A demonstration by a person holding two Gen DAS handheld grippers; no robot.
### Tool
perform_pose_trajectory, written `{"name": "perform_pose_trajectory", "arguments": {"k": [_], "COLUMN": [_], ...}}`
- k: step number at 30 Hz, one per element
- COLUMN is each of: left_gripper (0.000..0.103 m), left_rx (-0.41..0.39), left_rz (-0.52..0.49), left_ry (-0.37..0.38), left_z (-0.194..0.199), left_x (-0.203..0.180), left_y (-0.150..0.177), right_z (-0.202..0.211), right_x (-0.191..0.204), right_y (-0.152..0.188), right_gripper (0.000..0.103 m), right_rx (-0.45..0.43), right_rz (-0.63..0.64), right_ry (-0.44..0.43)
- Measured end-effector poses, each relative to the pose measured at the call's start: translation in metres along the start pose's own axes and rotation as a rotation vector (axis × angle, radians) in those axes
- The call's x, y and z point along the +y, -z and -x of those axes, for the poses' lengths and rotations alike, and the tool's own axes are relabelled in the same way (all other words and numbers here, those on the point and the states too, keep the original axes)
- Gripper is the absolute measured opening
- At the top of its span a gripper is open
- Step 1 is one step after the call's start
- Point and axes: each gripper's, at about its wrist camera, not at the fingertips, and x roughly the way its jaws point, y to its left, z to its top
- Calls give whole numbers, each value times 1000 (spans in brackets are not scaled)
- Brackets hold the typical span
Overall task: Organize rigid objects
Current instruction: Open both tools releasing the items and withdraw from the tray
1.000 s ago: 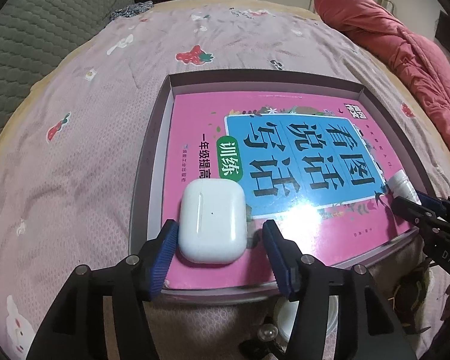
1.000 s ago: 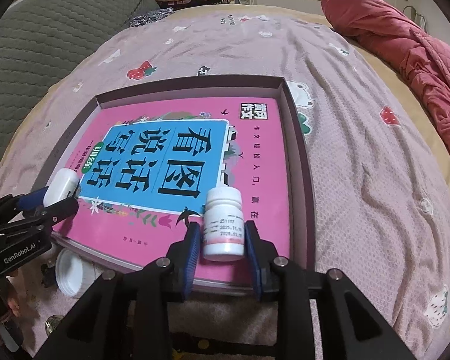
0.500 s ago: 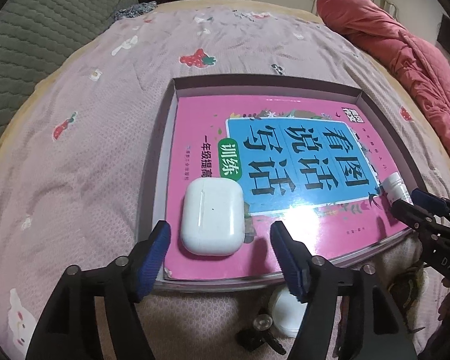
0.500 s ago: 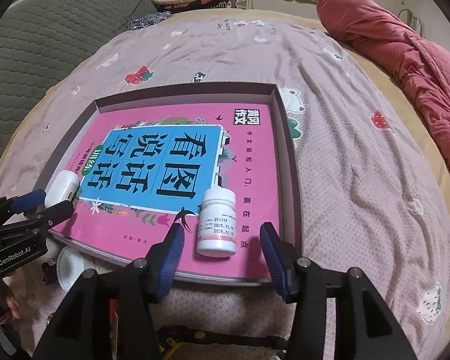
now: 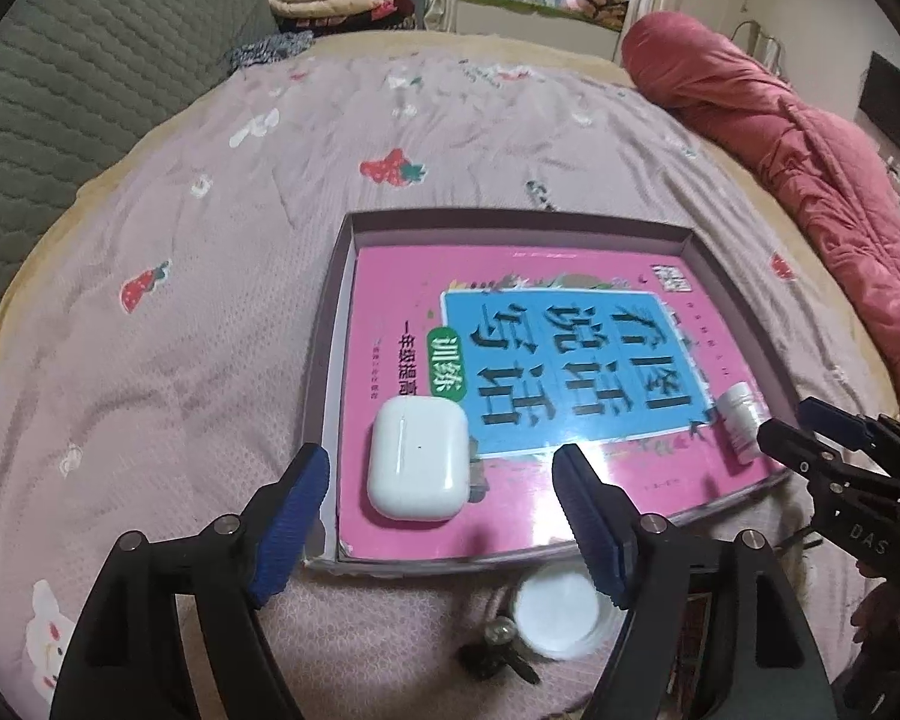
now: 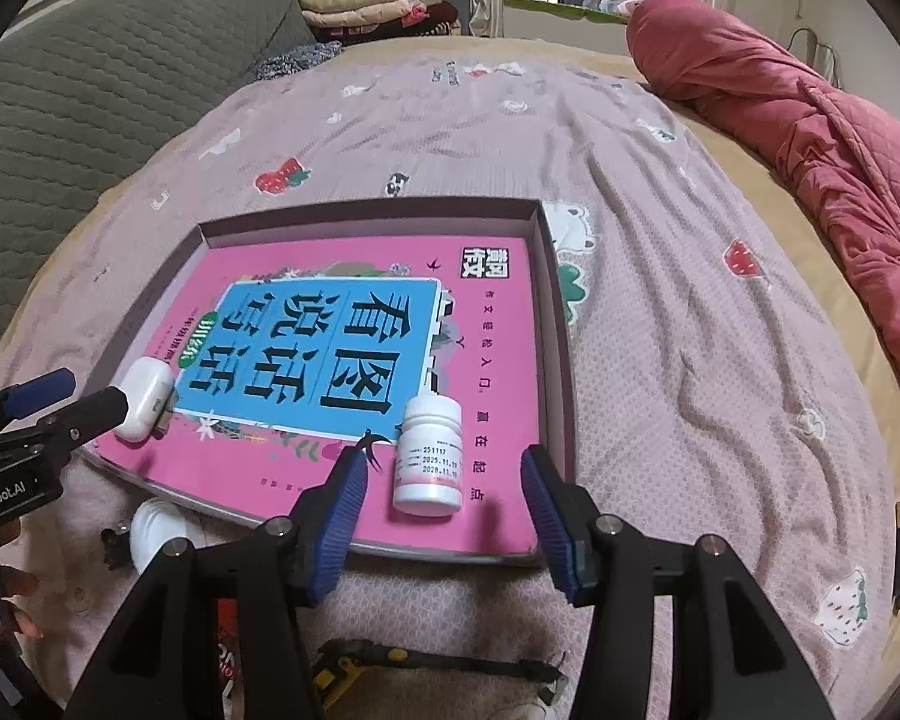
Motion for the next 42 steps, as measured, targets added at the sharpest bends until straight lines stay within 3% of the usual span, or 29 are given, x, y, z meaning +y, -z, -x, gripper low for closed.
{"name": "perform_pose_trajectory", "arguments": {"k": [11, 14, 29, 42], "left_gripper": [78, 79, 79, 79], "left_rx": [-51, -63, -30, -9], "left_rz": [-10, -33, -69, -74], "left_ry": [41, 10, 33, 40], "left_z": [55, 67, 87, 97], "left_x": [-8, -10, -26, -27], "left_y": [36, 46, 93, 108], "right_z": [52, 60, 77, 90], "right_x": [-3, -1, 7, 19], "right_y": [29, 40, 80, 89], "right_gripper": [54, 54, 57, 57], "right_rx": [-56, -51, -24, -33], "right_rz": [32, 40, 28, 46], "right_ry": [-3, -7, -23, -26]}}
